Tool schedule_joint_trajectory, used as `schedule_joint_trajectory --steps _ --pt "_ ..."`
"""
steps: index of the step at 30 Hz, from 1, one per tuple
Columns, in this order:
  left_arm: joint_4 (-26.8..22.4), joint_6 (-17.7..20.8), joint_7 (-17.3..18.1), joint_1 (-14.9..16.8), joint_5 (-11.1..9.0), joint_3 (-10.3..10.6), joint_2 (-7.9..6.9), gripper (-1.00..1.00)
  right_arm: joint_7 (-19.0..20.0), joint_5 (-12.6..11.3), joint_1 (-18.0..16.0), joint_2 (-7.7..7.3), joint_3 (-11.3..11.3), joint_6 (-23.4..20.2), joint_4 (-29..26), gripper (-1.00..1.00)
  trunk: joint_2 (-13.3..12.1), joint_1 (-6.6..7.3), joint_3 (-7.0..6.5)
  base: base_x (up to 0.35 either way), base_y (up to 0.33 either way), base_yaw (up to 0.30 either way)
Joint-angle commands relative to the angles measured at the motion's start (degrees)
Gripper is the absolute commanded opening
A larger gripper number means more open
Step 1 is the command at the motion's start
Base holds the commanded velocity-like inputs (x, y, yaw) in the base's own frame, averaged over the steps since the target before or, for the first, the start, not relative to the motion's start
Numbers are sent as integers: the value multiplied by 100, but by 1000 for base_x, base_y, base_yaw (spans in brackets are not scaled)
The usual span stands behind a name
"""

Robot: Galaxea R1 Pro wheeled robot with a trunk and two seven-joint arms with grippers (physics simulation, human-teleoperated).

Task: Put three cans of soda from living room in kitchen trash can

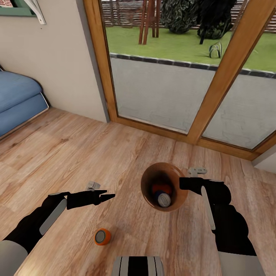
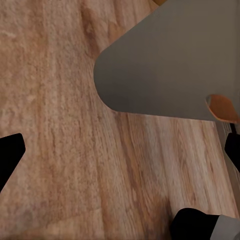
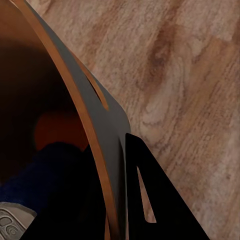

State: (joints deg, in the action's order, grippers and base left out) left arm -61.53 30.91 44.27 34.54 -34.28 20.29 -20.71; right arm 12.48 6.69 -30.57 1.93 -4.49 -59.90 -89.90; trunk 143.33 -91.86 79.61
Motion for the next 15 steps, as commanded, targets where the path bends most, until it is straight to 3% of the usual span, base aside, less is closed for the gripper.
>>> schedule_joint_trajectory --steps 1,15 --pt "0 0 1 0 0 1 -1 100 35 -124 -1 1 1 -10 -1 -100 0 1 0 0 0 0" --pt "7 3 3 0 -7 1 -3 100 28 -124 -1 -7 -11 -10 -1 -100 0 1 0 0 0 0"
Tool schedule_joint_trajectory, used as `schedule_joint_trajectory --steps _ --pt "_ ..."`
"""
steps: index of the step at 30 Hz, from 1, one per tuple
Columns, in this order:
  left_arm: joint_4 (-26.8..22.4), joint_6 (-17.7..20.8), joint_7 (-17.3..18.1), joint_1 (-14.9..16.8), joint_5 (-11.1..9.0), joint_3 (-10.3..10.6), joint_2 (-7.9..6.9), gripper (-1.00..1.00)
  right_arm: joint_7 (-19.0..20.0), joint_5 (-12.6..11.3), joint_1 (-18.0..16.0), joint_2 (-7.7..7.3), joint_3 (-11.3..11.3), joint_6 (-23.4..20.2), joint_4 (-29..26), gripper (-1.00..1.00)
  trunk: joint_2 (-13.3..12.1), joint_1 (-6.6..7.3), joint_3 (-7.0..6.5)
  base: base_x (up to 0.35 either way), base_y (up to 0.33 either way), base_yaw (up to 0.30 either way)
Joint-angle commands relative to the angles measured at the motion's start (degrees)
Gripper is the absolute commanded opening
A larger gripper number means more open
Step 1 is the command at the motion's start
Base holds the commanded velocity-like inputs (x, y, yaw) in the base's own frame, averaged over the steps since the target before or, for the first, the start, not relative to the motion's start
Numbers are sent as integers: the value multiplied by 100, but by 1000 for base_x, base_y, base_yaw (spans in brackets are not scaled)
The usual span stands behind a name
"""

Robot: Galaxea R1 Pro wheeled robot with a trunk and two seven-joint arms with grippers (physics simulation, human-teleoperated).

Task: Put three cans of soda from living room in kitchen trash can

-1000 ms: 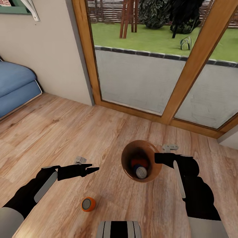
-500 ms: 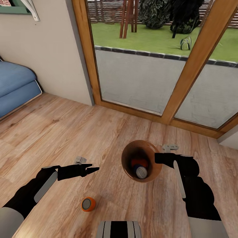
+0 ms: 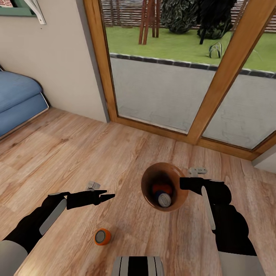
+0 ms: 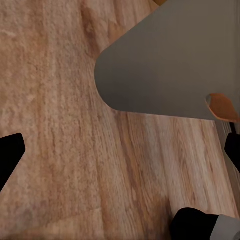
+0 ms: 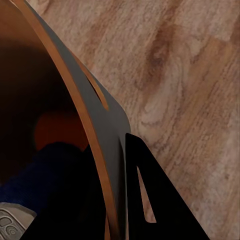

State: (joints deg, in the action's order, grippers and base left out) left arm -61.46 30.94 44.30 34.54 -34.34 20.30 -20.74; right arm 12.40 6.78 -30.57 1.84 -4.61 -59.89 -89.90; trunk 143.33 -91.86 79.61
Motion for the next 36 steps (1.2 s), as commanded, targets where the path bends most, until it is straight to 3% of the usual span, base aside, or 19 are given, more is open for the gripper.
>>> schedule_joint_trajectory --steps 1,36 --pt "1 0 0 0 -1 -1 0 100 36 -131 -1 2 -1 -11 -1 -100 0 1 0 0 0 0" --pt "3 7 -1 0 5 0 0 100 35 -131 -10 -9 -20 -11 -19 -100 0 1 0 0 0 0"
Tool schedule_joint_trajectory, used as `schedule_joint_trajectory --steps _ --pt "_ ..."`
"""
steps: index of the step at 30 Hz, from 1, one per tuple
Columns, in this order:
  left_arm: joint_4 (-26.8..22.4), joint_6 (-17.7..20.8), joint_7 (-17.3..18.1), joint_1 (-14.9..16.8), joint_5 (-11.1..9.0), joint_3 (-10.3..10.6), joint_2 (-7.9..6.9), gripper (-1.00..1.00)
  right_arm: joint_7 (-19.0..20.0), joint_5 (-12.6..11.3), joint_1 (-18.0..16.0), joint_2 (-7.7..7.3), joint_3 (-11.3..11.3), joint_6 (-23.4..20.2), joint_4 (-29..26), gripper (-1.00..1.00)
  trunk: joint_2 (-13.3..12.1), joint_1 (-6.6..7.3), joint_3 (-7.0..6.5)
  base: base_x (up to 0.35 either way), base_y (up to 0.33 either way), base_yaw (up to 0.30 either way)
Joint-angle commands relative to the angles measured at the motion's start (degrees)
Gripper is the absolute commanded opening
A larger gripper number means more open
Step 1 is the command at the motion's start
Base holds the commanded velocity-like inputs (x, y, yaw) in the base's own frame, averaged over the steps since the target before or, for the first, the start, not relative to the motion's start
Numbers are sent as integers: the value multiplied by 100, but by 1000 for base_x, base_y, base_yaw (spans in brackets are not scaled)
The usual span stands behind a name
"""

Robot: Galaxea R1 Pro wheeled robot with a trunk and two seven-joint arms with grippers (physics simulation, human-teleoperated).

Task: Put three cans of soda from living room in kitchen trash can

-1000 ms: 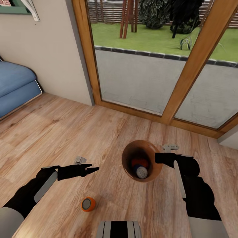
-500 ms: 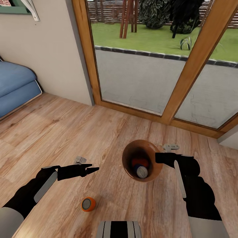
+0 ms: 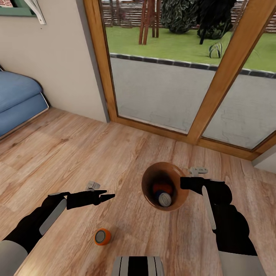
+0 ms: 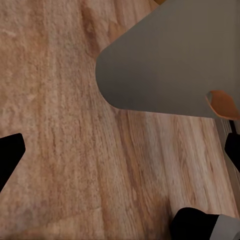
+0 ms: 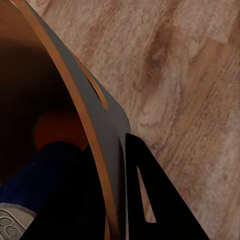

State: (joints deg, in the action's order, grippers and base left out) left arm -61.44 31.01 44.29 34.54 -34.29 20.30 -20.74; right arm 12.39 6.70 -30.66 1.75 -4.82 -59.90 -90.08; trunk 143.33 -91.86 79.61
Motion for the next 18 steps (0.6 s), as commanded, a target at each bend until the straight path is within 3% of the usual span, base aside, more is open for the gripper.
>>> schedule_joint_trajectory --steps 1,14,18 --pt "0 0 0 0 0 0 0 100 35 -123 -1 1 0 -10 -1 -100 0 1 0 0 0 0" --pt "-22 100 -49 0 -2 15 -26 100 37 -125 -1 -6 -38 -10 -1 -100 0 1 0 0 0 0" --pt "-14 491 -347 0 -7 17 -31 100 35 -125 -1 -8 -84 -10 -1 -100 0 1 0 0 0 0"
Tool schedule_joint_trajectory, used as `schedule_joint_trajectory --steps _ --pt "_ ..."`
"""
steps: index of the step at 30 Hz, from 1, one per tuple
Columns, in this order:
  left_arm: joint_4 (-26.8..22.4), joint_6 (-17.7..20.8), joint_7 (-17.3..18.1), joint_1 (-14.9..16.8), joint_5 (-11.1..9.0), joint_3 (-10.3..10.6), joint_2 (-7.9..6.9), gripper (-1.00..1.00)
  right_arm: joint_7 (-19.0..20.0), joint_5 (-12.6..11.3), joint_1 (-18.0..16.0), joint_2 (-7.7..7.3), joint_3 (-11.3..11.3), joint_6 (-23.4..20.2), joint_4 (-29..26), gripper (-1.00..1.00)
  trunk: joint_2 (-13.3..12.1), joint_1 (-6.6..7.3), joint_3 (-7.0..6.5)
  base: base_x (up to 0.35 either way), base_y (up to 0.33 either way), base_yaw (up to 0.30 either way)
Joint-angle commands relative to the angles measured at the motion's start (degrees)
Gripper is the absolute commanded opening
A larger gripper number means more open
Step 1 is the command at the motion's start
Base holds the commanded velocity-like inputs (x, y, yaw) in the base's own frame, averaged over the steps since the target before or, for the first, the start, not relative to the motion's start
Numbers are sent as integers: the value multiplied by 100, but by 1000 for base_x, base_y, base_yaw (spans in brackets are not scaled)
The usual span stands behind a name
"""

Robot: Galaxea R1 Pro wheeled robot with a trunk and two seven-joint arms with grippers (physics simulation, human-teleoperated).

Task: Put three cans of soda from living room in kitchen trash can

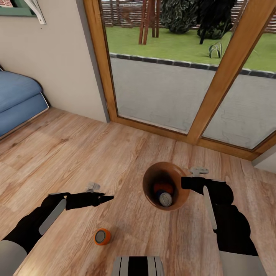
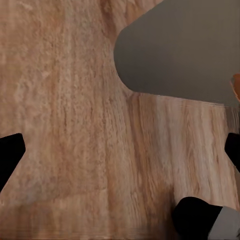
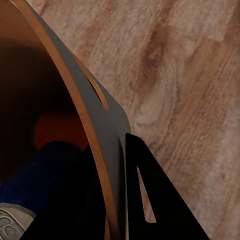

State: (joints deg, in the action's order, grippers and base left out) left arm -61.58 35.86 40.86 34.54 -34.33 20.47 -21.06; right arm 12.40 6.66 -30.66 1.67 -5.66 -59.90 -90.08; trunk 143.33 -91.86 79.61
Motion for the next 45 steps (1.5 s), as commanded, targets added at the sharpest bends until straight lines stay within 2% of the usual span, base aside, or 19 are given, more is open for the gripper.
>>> schedule_joint_trajectory --steps 1,2,3,6,7,9,15,22,24,25,27,29,34,42,45 --pt "2 122 -187 0 -3 0 2 100 35 -121 -1 1 -11 -10 -1 -100 0 1 0 0 0 0" --pt "9 280 -698 0 -17 95 18 100 38 -122 -1 0 -25 -10 -1 -100 0 1 0 0 0 0" --pt "8 309 -849 0 -27 216 21 100 37 -122 -1 0 -28 -10 -1 -100 0 1 0 0 0 0" --pt "-17 437 -1065 0 -55 615 13 100 37 -122 -1 0 -31 -10 -1 -100 0 1 0 0 0 0" --pt "-32 642 -1123 0 -44 731 13 100 36 -122 -1 0 -31 -10 -1 -100 0 1 0 0 0 0" --pt "-39 773 -1184 0 -38 782 13 100 35 -122 -1 4 -31 -10 -1 -100 0 1 0 0 0 0" --pt "-47 870 -1445 0 -68 815 29 100 35 -122 -1 5 -31 -10 -1 -100 0 1 0 0 0 0" --pt "-47 878 -1558 0 -72 818 21 100 35 -122 -1 8 -28 -10 -1 -100 0 1 0 0 0 0" --pt "-47 883 -1789 0 -83 820 28 100 35 -122 -1 7 -27 -10 -1 -100 0 1 0 0 0 0" --pt "-47 898 -2066 -1 -91 823 41 100 35 -122 -1 8 -26 -10 -1 -100 0 1 0 0 0 0" --pt "-47 954 -2412 -1 -102 825 97 100 35 -122 -1 9 -24 -10 -1 -100 0 1 0 0 0 0" --pt "-41 981 -2556 -2 -110 826 149 100 35 -122 -1 9 -25 -10 -1 -100 0 1 0 0 0 0" --pt "79 1012 -2763 0 -83 827 390 100 35 -122 0 9 -24 -10 -1 -100 0 1 0 0 0 0" --pt "581 1003 -2912 0 -49 840 506 100 35 -122 2 7 -23 -10 -1 -100 0 1 0 0 0 0" --pt "687 1002 -3286 0 -41 843 547 100 35 -122 6 8 -25 -10 -1 -100 0 1 0 0 0 0"
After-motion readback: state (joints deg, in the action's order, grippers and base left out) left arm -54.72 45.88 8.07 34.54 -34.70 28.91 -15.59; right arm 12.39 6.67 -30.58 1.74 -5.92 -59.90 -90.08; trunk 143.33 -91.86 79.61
